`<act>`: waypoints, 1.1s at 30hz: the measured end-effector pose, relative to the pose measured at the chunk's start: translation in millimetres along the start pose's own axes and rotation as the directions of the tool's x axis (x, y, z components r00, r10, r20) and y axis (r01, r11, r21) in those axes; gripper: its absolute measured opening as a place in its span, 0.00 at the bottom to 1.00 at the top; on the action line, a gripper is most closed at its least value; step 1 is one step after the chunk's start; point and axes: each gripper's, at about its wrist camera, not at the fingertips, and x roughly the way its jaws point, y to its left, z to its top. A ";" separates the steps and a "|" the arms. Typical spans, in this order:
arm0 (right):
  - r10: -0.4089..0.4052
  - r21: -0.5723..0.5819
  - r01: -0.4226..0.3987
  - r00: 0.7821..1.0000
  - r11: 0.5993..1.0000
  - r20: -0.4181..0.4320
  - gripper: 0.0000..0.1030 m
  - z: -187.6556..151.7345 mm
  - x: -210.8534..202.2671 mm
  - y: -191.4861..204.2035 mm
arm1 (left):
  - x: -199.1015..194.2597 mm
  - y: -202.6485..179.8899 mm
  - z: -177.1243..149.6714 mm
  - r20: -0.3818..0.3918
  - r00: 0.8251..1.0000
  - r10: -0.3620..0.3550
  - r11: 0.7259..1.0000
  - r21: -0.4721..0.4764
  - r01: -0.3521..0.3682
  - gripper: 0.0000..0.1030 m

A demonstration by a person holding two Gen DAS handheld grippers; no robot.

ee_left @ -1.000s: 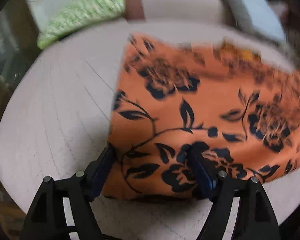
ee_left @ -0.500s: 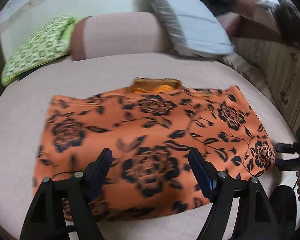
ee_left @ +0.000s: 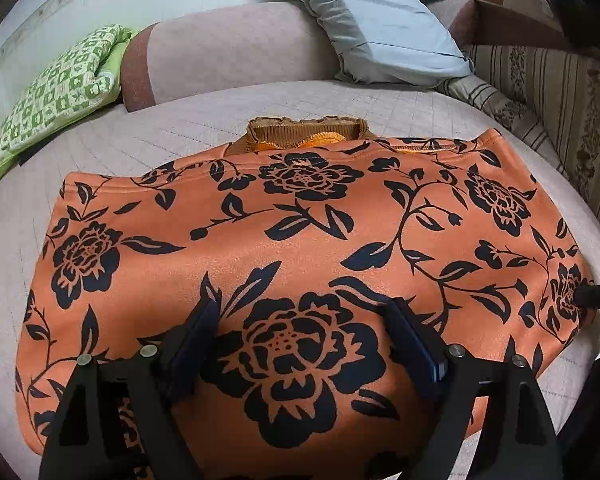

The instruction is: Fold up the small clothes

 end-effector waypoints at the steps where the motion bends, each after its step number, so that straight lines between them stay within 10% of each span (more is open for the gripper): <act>1: 0.024 0.014 -0.024 1.000 1.000 0.003 0.20 -1.5 -4.0 -1.8 | 0.1 0.9 -0.1 0.000 1.000 -0.004 1.000 -0.004 0.004 0.84; 4: 0.057 -0.009 -0.057 0.998 0.998 0.034 0.40 -1.5 -25.8 4.2 | -1.1 3.0 1.0 -0.008 1.000 -0.011 1.000 -0.024 0.010 0.84; 6: 0.031 -0.010 -0.030 0.993 1.000 0.116 0.71 3.9 -46.6 2.7 | -0.5 2.3 1.4 -0.011 1.000 -0.004 1.000 -0.023 0.003 0.84; 14: 0.145 0.031 -0.147 0.989 0.989 0.040 0.71 57.5 -0.4 2.1 | 1.4 -0.5 0.8 -0.003 1.000 0.015 1.000 -0.020 -0.015 0.85; 16: 0.094 -0.010 -0.094 0.995 0.996 0.041 0.51 60.0 11.2 3.5 | 1.0 0.2 0.1 0.003 1.000 0.014 1.000 -0.014 -0.014 0.85; 17: 0.091 0.003 -0.091 0.995 0.996 0.039 0.15 57.2 13.6 0.3 | 0.7 0.4 -0.4 0.005 1.000 0.013 1.000 -0.011 -0.013 0.85; 23: 0.103 0.104 -0.113 0.990 0.988 0.099 0.11 39.1 2.1 -24.3 | 2.1 -0.3 0.0 0.002 1.000 0.023 1.000 -0.010 -0.023 0.86; 26: 0.127 0.010 -0.129 0.984 0.992 0.123 0.24 53.0 -14.1 6.6 | 1.8 -0.4 -0.2 0.004 1.000 0.025 1.000 -0.008 -0.025 0.86; 29: 0.069 -0.051 -0.060 0.973 0.997 0.221 0.91 78.7 -28.5 23.8 | 2.6 -0.2 0.5 0.002 1.000 0.028 1.000 -0.009 -0.028 0.88; 33: 0.033 -0.031 -0.028 0.980 0.999 0.195 0.90 123.4 3.7 25.7 | 4.0 1.7 1.7 -0.003 1.000 0.022 1.000 -0.016 -0.022 0.89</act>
